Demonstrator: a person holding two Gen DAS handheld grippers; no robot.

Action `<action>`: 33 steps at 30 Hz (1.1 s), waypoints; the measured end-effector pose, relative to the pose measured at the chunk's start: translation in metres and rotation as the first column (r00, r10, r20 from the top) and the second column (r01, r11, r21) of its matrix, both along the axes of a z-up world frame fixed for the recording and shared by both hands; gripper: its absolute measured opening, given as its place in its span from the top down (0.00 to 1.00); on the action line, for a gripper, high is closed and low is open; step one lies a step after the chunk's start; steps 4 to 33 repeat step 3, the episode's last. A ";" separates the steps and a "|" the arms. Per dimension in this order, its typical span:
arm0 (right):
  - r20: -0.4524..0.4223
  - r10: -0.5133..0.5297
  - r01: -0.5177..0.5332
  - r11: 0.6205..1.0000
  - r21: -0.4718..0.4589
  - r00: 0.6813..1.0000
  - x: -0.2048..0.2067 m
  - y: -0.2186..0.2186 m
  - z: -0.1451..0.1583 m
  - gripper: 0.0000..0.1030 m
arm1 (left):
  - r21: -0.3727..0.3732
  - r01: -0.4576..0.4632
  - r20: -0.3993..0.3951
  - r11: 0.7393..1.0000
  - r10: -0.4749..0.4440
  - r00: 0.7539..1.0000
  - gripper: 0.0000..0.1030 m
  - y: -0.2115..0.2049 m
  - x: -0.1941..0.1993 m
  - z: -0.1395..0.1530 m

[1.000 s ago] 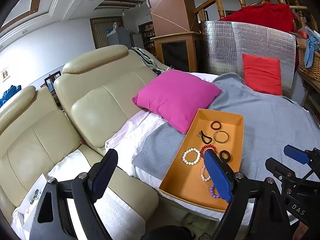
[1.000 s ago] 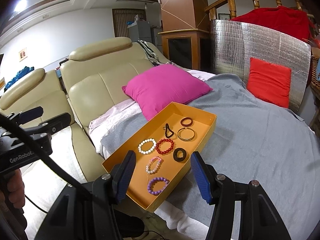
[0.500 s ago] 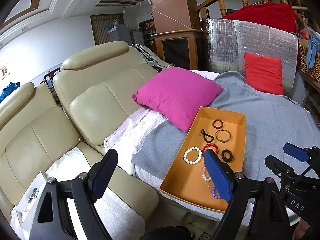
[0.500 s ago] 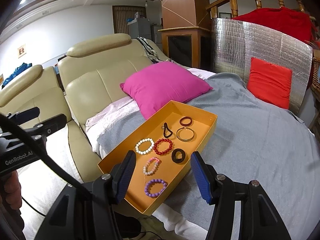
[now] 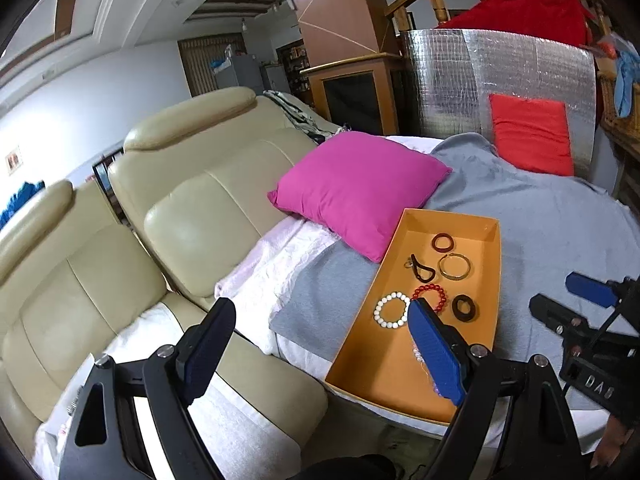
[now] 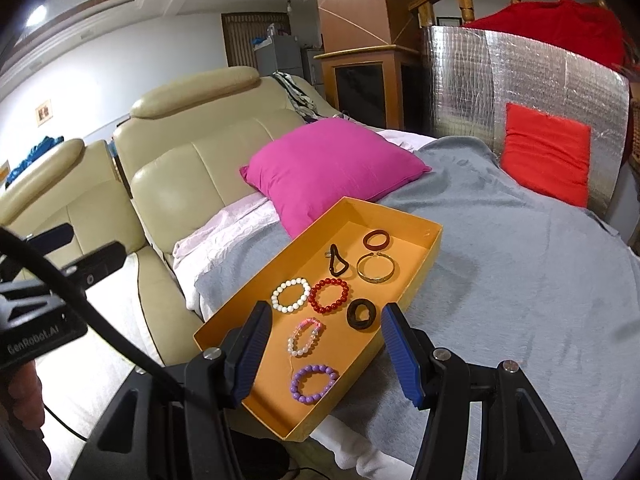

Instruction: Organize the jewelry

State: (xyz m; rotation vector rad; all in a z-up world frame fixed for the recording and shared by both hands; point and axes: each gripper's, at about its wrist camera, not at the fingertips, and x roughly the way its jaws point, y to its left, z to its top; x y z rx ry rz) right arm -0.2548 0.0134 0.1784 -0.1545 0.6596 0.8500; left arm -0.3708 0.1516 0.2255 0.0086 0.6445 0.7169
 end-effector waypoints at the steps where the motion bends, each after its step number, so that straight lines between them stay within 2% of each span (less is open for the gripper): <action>1: -0.002 -0.005 0.005 1.000 0.006 1.000 0.004 -0.003 0.000 0.41 | 0.010 0.013 0.000 1.000 -0.013 1.000 0.15 -0.005 0.004 0.001; 3: -0.010 -0.040 0.040 0.999 0.027 0.999 0.018 -0.021 -0.003 0.41 | 0.028 0.071 -0.006 0.997 -0.070 0.997 0.15 -0.027 0.020 0.003; 33: -0.010 -0.040 0.040 0.999 0.027 0.999 0.018 -0.021 -0.003 0.41 | 0.028 0.071 -0.006 0.997 -0.070 0.997 0.15 -0.027 0.020 0.003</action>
